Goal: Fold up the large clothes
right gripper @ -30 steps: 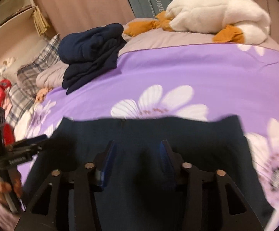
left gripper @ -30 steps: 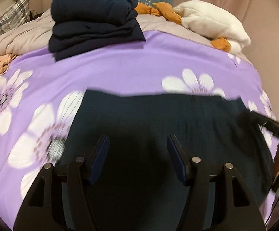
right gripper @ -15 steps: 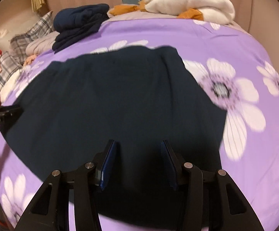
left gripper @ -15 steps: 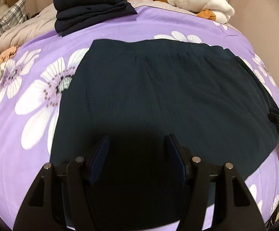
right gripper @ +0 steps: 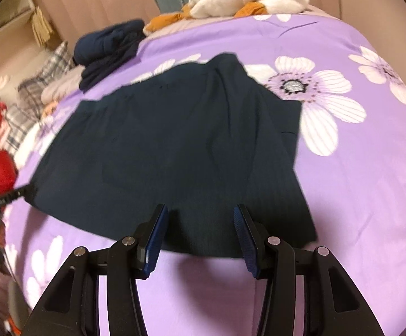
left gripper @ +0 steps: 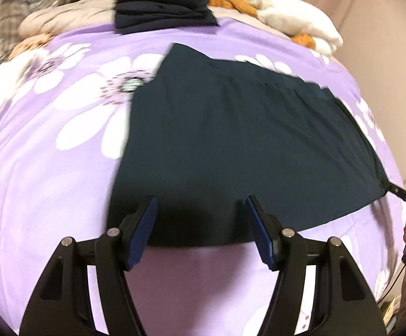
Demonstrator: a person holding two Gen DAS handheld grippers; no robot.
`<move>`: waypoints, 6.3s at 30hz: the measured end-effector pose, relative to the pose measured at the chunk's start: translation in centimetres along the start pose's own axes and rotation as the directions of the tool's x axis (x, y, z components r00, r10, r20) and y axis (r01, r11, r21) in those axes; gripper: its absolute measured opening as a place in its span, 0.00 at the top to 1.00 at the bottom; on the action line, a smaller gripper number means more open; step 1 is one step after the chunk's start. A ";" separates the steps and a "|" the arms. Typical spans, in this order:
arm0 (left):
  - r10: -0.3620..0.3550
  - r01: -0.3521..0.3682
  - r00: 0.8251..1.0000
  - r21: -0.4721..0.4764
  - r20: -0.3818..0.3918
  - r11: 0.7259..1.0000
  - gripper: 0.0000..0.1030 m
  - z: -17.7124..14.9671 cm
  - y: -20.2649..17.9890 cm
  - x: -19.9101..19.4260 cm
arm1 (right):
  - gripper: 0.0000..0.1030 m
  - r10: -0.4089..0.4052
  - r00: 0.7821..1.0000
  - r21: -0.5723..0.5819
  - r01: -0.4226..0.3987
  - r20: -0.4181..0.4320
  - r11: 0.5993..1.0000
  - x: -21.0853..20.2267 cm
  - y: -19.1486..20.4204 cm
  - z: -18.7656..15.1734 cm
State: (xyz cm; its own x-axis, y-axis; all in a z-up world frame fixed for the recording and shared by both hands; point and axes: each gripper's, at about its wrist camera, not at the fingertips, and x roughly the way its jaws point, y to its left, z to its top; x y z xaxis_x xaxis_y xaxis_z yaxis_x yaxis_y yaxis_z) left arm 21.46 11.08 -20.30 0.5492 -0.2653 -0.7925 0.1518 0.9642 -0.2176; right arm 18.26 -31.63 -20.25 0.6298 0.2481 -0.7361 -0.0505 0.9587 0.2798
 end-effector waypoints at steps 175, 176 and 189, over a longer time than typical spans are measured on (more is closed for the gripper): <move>0.163 -0.174 0.985 0.259 0.063 0.950 0.23 0.0 -7.7 4.4 | 0.46 -0.164 0.982 -0.283 0.186 0.098 0.941 2.4 7.6 -1.5; 0.161 -0.171 0.985 0.245 0.059 0.955 0.22 -0.1 -7.3 4.3 | 0.46 -0.163 0.982 -0.278 0.184 0.098 0.943 2.3 7.5 -1.5; 0.156 -0.163 0.986 0.172 0.049 0.972 0.17 -0.7 -5.0 3.6 | 0.35 -0.197 0.976 -0.137 0.208 0.092 0.968 1.3 4.3 -1.9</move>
State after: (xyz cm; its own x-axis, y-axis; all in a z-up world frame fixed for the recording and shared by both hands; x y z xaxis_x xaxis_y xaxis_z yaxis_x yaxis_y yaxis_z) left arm 22.13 5.27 -22.45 0.6058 -0.1109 -0.7878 0.1993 0.9798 0.0153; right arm 17.38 -26.91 -21.23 0.6959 0.0403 -0.7170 -0.0235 0.9992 0.0333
